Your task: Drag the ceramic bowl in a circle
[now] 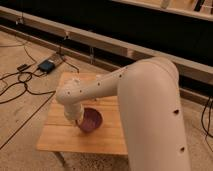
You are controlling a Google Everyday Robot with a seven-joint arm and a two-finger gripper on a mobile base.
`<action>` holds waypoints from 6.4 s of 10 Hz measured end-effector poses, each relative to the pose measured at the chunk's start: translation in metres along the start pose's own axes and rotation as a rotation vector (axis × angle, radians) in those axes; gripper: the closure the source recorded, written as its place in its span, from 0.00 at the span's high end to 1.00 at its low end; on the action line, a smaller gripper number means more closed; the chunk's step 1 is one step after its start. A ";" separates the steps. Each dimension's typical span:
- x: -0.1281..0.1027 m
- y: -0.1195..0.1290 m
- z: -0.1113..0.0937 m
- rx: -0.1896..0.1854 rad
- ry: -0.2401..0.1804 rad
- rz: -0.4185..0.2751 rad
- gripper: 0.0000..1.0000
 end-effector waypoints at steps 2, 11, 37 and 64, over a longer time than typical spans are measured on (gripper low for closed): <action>-0.019 -0.017 -0.008 0.004 -0.026 0.037 0.00; -0.023 -0.152 -0.026 0.031 -0.081 0.352 0.00; -0.020 0.019 0.010 0.053 -0.013 -0.035 0.00; 0.005 -0.084 0.016 0.010 -0.094 0.173 0.05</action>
